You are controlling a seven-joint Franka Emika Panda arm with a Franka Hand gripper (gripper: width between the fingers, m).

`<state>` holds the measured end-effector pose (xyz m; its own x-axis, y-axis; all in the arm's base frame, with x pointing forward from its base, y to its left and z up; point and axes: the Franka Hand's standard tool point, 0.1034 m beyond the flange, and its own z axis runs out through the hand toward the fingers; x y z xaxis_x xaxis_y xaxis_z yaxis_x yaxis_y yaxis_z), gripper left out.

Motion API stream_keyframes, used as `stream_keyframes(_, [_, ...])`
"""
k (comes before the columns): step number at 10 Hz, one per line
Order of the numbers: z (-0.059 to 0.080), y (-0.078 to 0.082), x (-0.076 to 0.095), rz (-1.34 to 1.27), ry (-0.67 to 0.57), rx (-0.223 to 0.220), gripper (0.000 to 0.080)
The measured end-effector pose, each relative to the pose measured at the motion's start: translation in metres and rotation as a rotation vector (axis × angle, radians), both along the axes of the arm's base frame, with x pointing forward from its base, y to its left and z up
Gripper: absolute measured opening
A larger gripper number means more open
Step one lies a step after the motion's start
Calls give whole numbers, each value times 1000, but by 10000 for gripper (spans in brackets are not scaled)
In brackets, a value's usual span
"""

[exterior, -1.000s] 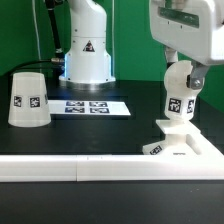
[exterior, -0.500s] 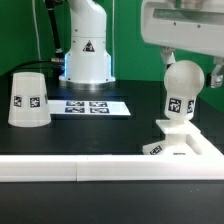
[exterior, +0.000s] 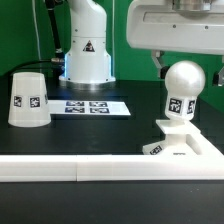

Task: Assemble lamp

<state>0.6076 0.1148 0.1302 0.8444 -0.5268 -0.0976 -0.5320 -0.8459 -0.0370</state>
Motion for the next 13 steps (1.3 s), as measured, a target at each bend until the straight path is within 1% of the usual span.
stream_keyframes(1, [0, 0, 0, 80, -6, 5, 698])
stream_keyframes(3, [0, -3, 4, 365, -40, 4, 698])
stream_keyframes(5, [1, -4, 5, 576, -58, 3, 698])
stream_keyframes(8, [0, -4, 5, 735, -69, 13, 698])
stream_keyframes(10, [0, -5, 5, 902, -81, 21, 698])
stream_keyframes(11, [0, -6, 9, 995, -97, 11, 698])
stream_keyframes(13, [0, -8, 12, 1198, -108, 13, 698])
